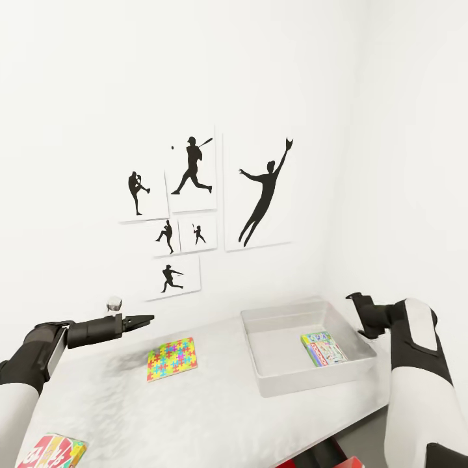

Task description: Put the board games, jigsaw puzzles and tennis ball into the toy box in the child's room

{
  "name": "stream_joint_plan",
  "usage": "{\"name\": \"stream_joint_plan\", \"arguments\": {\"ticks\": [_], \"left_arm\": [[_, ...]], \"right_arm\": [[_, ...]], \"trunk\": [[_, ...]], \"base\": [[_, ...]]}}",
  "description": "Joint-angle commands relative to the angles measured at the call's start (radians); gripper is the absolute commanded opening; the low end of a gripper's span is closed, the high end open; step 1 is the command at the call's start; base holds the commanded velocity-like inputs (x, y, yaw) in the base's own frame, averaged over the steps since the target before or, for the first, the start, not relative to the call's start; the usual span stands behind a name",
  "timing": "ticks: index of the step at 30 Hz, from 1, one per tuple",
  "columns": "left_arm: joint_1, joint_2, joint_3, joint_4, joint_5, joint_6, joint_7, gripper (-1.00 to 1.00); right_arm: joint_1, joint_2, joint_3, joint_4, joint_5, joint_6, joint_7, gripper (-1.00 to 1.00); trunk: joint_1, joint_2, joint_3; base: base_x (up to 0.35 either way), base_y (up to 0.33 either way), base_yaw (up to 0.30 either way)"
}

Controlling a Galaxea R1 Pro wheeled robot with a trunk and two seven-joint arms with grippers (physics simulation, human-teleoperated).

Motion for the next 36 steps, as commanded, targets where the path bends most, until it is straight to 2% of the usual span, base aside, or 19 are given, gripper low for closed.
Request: {"name": "stream_joint_plan", "arguments": {"ticks": [1,10,12,14,16,18,19,22,23,27,29,30,32,36], "left_arm": [[0.0,0.0,0.001,0.0,0.0,0.011,-0.004,1.0],[0.0,0.0,0.001,0.0,0.0,0.011,-0.003,1.0],[0.0,0.0,0.001,0.0,0.0,0.01,-0.003,1.0],[0.0,0.0,0.001,0.0,0.0,0.01,-0.004,1.0],[0.0,-0.001,0.001,0.0,0.0,0.01,-0.004,1.0],[0.0,-0.001,0.001,0.0,0.0,0.01,-0.004,1.0],[0.0,-0.001,0.001,0.0,0.0,0.009,-0.004,1.0],[0.0,-0.001,0.001,0.0,0.0,0.009,-0.004,1.0],[0.0,-0.001,0.001,0.0,0.0,0.009,-0.004,1.0],[0.0,-0.002,0.001,0.0,0.0,0.009,-0.004,1.0],[0.0,-0.002,0.0,0.0,0.0,0.009,-0.003,1.0],[0.0,-0.002,0.0,0.0,0.0,0.009,-0.003,1.0],[0.0,-0.002,0.0,0.0,0.0,0.009,-0.003,1.0],[0.0,-0.002,-0.001,0.0,0.0,0.009,-0.002,1.0]], "right_arm": [[0.0,0.001,-0.002,-0.017,-0.011,0.022,-0.008,1.0],[0.017,0.008,0.007,-0.192,-0.165,0.289,-0.009,1.0],[0.017,0.009,0.007,-0.219,-0.183,0.322,-0.006,1.0],[0.02,0.009,0.007,-0.255,-0.218,0.351,-0.001,1.0],[0.043,0.008,0.009,-0.293,-0.274,0.367,0.002,1.0],[0.078,0.005,0.013,-0.319,-0.323,0.367,0.003,1.0],[0.126,0.001,0.022,-0.345,-0.377,0.367,0.007,1.0],[0.212,-0.003,0.049,-0.387,-0.466,0.367,0.021,1.0],[0.271,-0.006,0.067,-0.416,-0.521,0.367,0.037,1.0],[0.387,-0.009,0.093,-0.46,-0.602,0.367,0.098,1.0],[0.417,-0.01,0.1,-0.468,-0.617,0.367,0.132,1.0],[0.452,-0.011,0.106,-0.475,-0.63,0.367,0.192,1.0],[0.479,-0.011,0.117,-0.479,-0.635,0.367,0.255,1.0],[0.512,-0.01,0.15,-0.482,-0.638,0.367,0.329,1.0]], "trunk": [[0.0,-0.001,-0.001],[0.0,-0.001,-0.001],[0.0,-0.001,-0.001],[0.0,-0.001,-0.001],[0.0,-0.001,-0.001],[0.0,-0.001,-0.001],[0.0,-0.001,-0.001],[0.0,-0.001,-0.001],[0.0,-0.001,-0.001],[0.0,-0.001,-0.001],[0.0,-0.001,-0.001],[0.0,-0.001,-0.001],[0.0,-0.001,-0.001],[0.0,-0.001,-0.001]], "base": [[0.0,0.0,0.0],[0.0,0.0,0.0],[0.0,0.0,0.0],[0.0,0.0,0.0],[0.0,0.0,0.0],[0.0,0.0,0.0],[0.0,0.0,0.0],[0.0,0.0,0.0],[0.0,0.0,0.0],[0.0,0.0,0.0],[0.0,0.0,0.0],[0.0,0.0,0.0],[0.0,0.0,0.0],[0.0,0.0,0.0]]}}
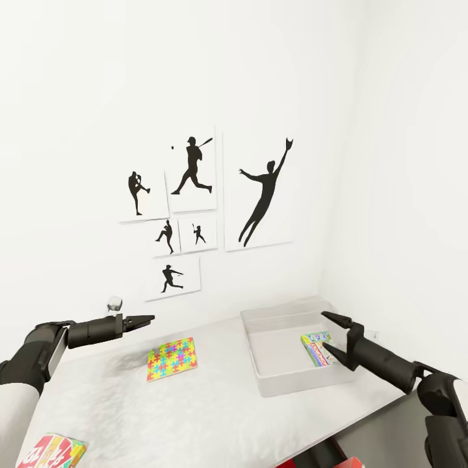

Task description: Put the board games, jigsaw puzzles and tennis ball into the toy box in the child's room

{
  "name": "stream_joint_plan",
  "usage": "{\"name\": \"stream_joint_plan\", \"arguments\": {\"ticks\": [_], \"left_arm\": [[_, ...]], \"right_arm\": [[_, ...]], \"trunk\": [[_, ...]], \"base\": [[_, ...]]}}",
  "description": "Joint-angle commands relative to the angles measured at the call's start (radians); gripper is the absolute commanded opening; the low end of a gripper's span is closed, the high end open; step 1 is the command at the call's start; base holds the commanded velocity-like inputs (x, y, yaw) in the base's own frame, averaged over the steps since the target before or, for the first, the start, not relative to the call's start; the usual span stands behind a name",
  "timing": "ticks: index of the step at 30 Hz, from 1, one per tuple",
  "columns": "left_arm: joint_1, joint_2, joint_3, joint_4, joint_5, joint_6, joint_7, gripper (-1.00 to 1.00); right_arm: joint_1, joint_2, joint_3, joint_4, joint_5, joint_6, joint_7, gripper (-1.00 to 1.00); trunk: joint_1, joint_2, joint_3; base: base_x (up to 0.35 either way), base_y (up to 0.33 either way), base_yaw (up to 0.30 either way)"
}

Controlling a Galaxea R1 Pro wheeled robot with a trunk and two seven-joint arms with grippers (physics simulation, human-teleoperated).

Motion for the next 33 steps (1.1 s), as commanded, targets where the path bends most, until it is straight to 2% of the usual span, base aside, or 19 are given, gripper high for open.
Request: {"name": "stream_joint_plan", "arguments": {"ticks": [1,7,23,33], "left_arm": [[0.0,-0.001,0.0,0.0,0.0,0.011,-0.003,1.0],[0.0,-0.002,-0.001,0.0,0.0,0.009,-0.004,1.0],[0.0,-0.002,-0.002,0.0,0.001,0.01,-0.004,1.0],[0.0,-0.002,-0.001,0.0,0.0,0.011,-0.005,1.0]], "right_arm": [[0.007,0.0,0.012,-0.001,-0.01,0.003,0.005,1.0],[0.02,0.0,0.033,-0.001,-0.01,0.003,0.032,1.0],[0.022,-0.001,0.031,-0.002,-0.01,0.003,0.034,1.0],[0.022,-0.001,0.034,-0.002,-0.01,0.003,0.034,1.0]], "trunk": [[0.0,-0.001,0.0],[0.0,-0.001,0.0],[0.0,-0.001,0.0],[0.0,-0.001,0.011]], "base": [[0.0,0.0,0.0],[0.0,0.0,0.0],[0.0,0.0,0.003],[-0.028,0.0,0.143]]}}
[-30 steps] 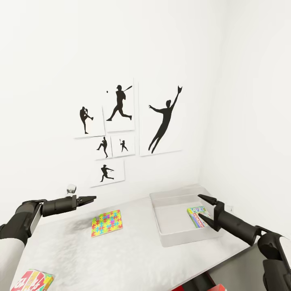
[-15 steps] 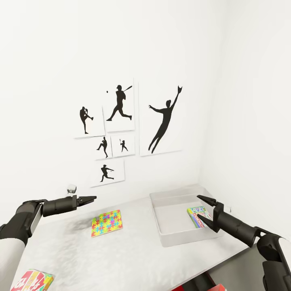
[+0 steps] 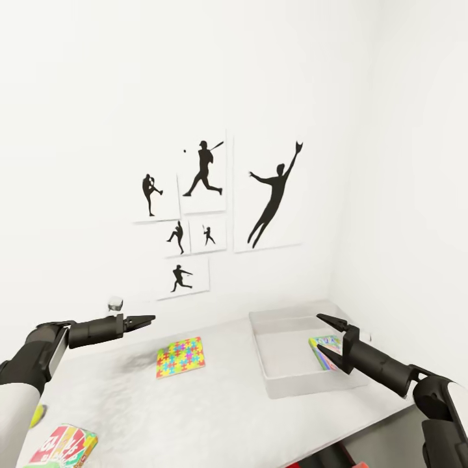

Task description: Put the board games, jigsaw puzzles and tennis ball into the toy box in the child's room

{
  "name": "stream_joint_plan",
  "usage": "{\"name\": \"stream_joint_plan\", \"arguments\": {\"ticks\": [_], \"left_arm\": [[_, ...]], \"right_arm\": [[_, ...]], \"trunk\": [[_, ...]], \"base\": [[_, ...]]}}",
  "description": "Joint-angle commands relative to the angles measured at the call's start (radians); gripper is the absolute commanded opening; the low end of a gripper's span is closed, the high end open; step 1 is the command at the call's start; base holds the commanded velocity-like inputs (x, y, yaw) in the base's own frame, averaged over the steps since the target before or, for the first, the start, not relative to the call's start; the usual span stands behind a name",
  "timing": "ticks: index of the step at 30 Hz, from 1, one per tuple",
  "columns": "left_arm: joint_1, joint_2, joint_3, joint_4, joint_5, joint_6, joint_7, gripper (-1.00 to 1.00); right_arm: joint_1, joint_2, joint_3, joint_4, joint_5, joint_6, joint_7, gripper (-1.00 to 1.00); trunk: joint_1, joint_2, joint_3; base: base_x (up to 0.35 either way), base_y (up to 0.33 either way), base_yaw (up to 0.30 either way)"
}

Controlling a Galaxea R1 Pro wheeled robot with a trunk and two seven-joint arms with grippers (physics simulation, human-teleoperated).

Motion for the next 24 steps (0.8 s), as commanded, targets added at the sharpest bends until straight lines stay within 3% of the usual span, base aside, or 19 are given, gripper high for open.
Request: {"name": "stream_joint_plan", "arguments": {"ticks": [1,15,24], "left_arm": [[0.0,0.0,0.001,0.0,0.0,0.01,-0.004,1.0],[0.0,0.0,0.002,0.0,-0.001,0.017,-0.003,1.0],[0.0,0.0,0.001,0.0,-0.001,0.022,-0.003,1.0]], "right_arm": [[0.0,0.0,-0.001,0.0,-0.01,0.003,-0.01,1.0],[0.0,0.001,-0.003,0.002,0.038,0.003,-0.01,1.0],[0.0,0.002,-0.003,0.002,0.044,0.003,-0.01,1.0]], "trunk": [[0.0,-0.001,0.0],[0.0,-0.001,0.003],[0.0,-0.001,0.003]], "base": [[-0.005,0.0,0.114],[-0.01,0.0,0.021],[-0.203,0.026,0.0]]}}
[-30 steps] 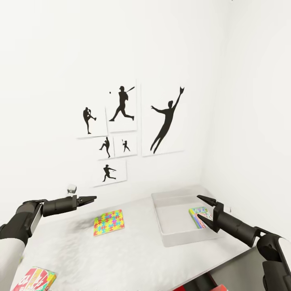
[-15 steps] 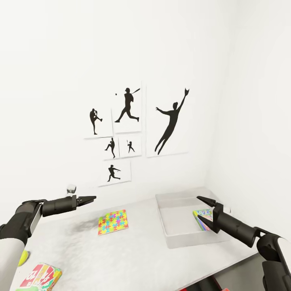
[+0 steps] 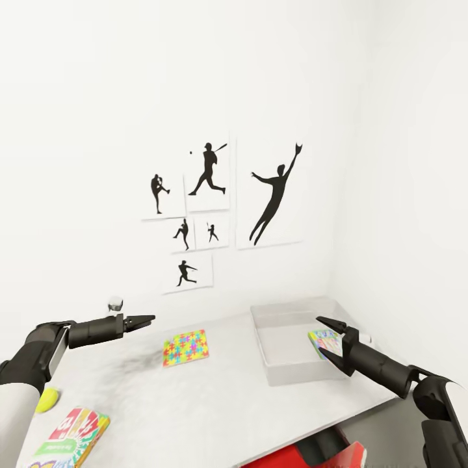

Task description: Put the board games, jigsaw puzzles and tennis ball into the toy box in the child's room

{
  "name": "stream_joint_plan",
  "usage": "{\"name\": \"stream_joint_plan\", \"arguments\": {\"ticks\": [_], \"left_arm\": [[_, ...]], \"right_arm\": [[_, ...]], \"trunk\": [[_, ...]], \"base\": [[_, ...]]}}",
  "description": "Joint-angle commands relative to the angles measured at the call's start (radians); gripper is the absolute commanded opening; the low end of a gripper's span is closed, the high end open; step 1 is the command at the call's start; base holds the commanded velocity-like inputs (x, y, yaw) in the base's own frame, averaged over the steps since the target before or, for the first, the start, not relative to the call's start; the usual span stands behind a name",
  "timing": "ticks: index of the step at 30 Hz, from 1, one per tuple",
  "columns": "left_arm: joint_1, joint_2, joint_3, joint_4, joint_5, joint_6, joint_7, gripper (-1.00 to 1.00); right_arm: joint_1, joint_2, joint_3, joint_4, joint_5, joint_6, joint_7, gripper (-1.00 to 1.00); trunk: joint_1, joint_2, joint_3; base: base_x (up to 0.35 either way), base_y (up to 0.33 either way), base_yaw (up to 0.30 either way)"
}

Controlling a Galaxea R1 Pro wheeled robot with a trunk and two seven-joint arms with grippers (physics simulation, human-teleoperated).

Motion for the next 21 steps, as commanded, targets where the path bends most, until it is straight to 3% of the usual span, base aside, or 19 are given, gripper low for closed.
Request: {"name": "stream_joint_plan", "arguments": {"ticks": [1,21], "left_arm": [[0.0,0.0,0.001,0.0,0.0,0.011,-0.004,1.0],[0.0,0.0,0.001,0.0,0.0,0.012,-0.004,1.0]], "right_arm": [[-0.001,0.0,-0.001,-0.001,-0.01,0.003,-0.01,1.0],[-0.001,0.002,0.0,-0.001,-0.009,0.003,-0.01,1.0]], "trunk": [[0.0,-0.001,-0.001],[0.0,-0.001,-0.001]], "base": [[-0.074,0.008,0.0],[-0.129,0.001,0.0]]}}
